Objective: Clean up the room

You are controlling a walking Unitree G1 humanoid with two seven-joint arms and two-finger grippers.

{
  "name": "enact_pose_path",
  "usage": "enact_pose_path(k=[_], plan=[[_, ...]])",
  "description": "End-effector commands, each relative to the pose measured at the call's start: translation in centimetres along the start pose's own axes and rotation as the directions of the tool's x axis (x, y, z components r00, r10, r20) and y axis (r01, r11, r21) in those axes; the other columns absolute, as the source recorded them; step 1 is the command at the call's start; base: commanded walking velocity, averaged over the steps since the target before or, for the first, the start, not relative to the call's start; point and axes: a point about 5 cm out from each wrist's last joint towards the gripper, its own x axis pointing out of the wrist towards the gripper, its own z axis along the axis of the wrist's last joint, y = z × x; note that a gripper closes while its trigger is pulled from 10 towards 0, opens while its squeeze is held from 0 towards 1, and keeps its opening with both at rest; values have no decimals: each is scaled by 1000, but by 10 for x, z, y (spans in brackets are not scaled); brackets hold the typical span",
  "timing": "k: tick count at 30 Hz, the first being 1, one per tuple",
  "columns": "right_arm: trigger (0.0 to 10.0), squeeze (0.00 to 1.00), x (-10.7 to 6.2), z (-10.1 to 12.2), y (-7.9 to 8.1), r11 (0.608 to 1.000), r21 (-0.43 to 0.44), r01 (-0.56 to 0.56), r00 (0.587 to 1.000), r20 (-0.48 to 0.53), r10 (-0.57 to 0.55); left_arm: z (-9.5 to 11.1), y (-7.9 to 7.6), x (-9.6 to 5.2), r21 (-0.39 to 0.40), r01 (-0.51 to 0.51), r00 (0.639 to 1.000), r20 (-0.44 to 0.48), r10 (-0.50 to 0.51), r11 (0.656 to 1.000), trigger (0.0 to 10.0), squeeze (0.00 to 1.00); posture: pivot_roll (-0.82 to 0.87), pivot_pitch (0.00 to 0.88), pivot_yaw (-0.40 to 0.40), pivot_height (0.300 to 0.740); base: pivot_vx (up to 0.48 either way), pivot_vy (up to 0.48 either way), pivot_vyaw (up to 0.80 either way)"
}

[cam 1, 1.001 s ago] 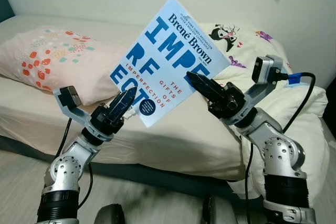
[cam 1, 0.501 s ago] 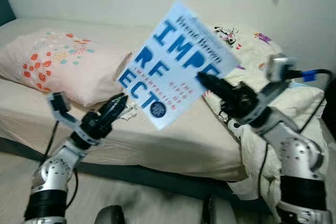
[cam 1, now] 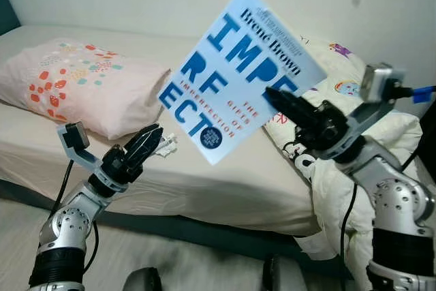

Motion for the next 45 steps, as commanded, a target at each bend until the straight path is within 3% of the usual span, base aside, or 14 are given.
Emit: enact_pose_path(k=[1,20,21,27,44,45], plan=[[0,0,3,1,5,1000,-5,-29,1000,5,29,-3,-1,2,-9,18,1000,6,-18,1000,10000,0,17,0,-7,512,0,0,0],[0,0,9,-25,4,998,64,-11,998,-55,14,-8,-12,23,-54,127,990,73,-123,990,10000,0,11,0,-13,512,0,0,0],[0,0,10,-29,4,998,70,-7,998,-63,11,-10,-15,24,-76,158,986,72,-153,985,0,0,12,0,-11,512,0,0,0],[0,0,10,-29,4,998,66,-2,998,-63,6,-13,-20,24,-92,190,981,60,-185,977,0,0,12,0,-11,512,0,0,0],[0,0,6,-9,-1,999,1,41,999,-13,-41,-14,-12,12,-99,126,992,42,-123,987,0,0,1,0,-8,512,0,0,0],[10000,0,6,-8,-6,997,-2,82,997,-7,-82,-15,-11,11,-101,118,992,46,-114,988,0,0,-2,0,-10,512,0,0,0]])
